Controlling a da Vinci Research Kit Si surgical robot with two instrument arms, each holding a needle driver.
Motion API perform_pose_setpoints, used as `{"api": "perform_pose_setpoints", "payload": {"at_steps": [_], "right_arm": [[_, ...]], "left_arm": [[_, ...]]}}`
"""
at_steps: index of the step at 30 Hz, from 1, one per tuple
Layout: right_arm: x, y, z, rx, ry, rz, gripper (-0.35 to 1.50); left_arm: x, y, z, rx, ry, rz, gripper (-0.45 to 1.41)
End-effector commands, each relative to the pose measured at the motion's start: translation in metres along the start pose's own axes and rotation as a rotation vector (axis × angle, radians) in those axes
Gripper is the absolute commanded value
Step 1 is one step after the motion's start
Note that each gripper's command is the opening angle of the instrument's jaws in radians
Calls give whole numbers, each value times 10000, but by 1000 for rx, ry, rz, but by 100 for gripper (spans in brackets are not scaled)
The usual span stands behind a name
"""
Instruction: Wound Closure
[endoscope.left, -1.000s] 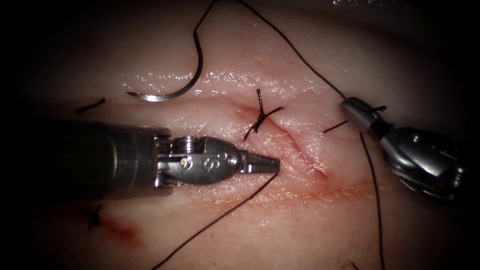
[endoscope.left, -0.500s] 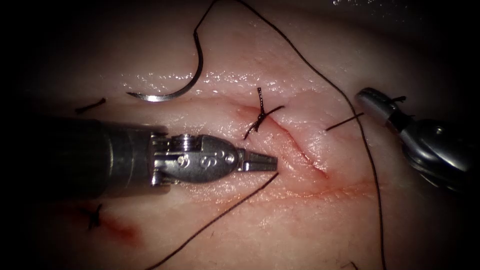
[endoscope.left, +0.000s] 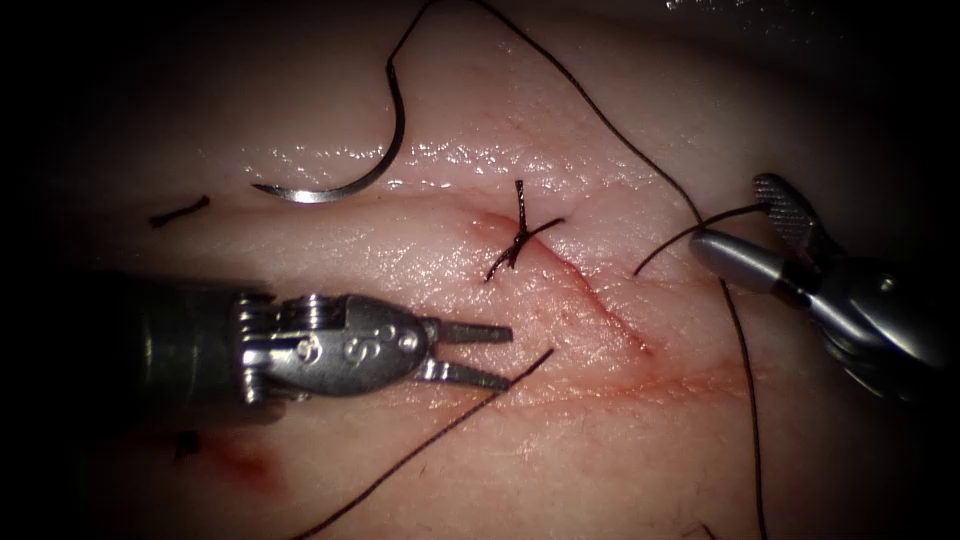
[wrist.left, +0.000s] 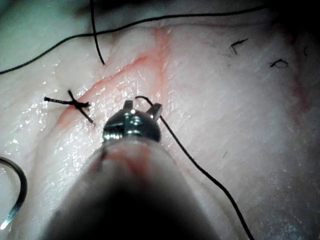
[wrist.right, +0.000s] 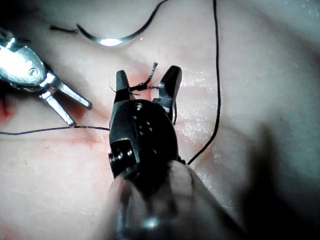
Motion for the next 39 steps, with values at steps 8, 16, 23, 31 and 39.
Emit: {"api": "perform_pose_setpoints", "payload": {"at_steps": [8,16,23,31,39], "right_arm": [[-11,-17,-35,37,-10,-11,126],[-24,-23,-35,42,-29,-23,118],[-30,-31,-28,38,-47,-40,116],[-33,-33,-28,41,-59,-43,106],[-34,-34,-29,43,-64,-44,96]], "left_arm": [[-8,43,-21,-2,-8,-183,103],[-40,73,-34,20,-115,-194,108],[-76,88,-49,42,-228,-235,108],[-98,105,-57,20,-279,-262,103],[-97,113,-67,-14,-270,-264,17]]}}
